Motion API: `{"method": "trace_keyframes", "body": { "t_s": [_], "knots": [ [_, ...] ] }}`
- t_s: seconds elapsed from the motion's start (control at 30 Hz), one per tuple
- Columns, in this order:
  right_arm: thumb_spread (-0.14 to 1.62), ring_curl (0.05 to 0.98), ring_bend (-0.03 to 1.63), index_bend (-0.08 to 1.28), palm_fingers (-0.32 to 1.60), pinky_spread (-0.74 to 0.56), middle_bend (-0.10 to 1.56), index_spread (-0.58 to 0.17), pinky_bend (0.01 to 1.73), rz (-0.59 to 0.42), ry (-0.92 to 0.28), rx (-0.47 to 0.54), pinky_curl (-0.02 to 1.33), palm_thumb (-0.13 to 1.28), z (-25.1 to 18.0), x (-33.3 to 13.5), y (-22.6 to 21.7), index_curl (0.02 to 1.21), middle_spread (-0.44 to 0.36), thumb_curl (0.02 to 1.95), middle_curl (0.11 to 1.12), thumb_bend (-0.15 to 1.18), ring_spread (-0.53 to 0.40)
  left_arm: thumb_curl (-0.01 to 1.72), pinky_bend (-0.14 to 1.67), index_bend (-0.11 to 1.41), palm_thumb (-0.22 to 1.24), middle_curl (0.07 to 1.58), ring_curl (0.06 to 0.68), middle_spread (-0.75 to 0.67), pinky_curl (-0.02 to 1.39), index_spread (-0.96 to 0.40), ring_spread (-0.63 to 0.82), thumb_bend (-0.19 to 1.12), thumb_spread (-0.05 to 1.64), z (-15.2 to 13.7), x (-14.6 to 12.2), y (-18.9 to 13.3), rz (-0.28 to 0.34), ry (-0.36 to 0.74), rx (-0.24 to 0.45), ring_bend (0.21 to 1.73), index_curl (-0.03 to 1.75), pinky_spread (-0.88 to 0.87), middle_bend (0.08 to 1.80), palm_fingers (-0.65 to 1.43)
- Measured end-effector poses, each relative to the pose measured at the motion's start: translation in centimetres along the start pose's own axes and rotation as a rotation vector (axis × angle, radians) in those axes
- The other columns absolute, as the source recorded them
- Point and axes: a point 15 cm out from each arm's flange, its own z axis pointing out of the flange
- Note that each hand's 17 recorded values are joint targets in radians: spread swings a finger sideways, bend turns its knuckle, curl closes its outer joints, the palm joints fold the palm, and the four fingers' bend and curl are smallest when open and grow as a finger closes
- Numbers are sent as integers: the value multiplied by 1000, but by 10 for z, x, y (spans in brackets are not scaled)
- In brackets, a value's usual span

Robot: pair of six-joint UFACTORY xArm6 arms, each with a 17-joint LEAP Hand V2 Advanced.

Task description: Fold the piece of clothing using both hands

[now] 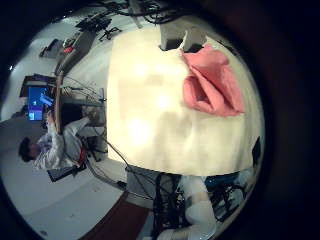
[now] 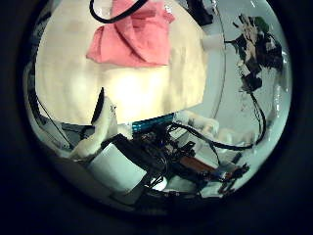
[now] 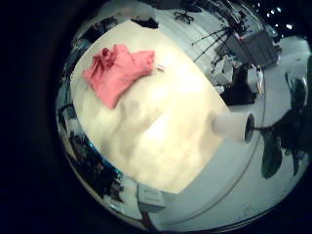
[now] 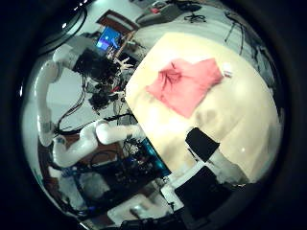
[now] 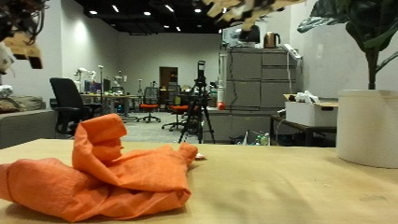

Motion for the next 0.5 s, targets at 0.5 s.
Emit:
{"method": "trace_keyframes", "body": {
  "t_s": [0.5],
  "knots": [
    [1204,203,440,168,36,399,215,-319,461,330,113,-323,295,579,85,32,172,322,132,386,322,-19,258,430,320,168,645,311,209,326,312,164,490,-21,1078,13,39,15,-21,3,-13,507,313,440,194,77]
  ]
}}
